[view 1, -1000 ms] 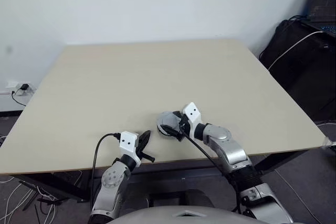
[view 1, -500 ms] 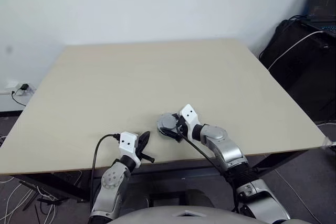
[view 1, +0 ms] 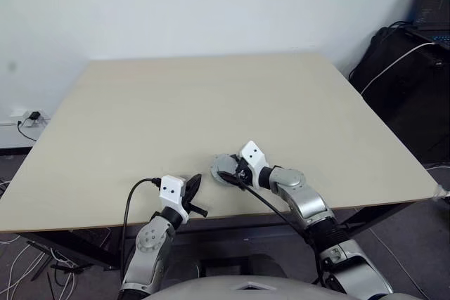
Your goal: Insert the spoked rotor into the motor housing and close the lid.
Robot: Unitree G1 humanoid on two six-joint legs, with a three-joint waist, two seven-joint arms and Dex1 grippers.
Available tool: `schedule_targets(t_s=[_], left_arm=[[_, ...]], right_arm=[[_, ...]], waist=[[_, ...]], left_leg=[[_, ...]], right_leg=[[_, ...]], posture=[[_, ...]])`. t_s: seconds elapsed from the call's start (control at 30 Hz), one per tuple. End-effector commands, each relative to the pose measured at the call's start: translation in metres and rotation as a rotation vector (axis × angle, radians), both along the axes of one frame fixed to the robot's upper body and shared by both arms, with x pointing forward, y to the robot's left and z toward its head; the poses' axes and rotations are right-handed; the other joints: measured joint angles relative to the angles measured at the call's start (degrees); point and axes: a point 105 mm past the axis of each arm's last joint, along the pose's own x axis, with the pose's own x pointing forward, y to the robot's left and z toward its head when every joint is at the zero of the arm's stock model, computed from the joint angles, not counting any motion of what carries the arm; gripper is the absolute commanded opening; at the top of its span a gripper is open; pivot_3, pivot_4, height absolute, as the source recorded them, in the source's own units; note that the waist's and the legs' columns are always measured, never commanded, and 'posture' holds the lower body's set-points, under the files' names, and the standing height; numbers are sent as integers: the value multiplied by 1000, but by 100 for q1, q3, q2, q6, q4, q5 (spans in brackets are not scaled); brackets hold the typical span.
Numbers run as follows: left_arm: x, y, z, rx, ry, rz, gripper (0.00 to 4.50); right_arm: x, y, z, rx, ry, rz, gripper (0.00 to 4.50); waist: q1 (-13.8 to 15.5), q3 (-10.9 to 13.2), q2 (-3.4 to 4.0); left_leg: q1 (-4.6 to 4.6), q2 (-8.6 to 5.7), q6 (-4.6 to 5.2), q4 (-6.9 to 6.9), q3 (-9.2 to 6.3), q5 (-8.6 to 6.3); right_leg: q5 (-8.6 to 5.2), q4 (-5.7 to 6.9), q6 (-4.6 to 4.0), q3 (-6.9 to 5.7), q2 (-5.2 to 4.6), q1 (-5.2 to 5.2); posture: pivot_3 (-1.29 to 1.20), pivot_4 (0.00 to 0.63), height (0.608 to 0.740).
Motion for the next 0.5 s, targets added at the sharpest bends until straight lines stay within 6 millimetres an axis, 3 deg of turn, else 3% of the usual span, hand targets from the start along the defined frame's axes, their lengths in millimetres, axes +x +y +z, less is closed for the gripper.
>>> schedule_targets(t_s=[0.03, 0.23, 0.5], left_arm=[[7, -2, 15, -10, -55, -4, 0], [10, -2, 16, -12, -58, -2, 0], [8, -3, 15, -13, -56, 0, 0]], right_arm=[[5, 2, 7, -16, -29, 10, 3268], [11, 1, 9, 6, -32, -48, 3268], [8, -4, -4, -88, -7, -42, 3268]], waist=[[0, 0, 0], [-3, 0, 0], [-1, -4, 5]], left_leg=[[0, 0, 0, 0, 0, 0], [1, 0, 0, 1, 0, 0], [4, 0, 0, 5, 0, 1]], right_leg=[[0, 0, 0, 0, 0, 0], [0, 1, 0, 0, 0, 0], [1, 2, 1, 0, 0, 2]], posture=[[0, 0, 740], [0, 0, 740], [0, 0, 740]])
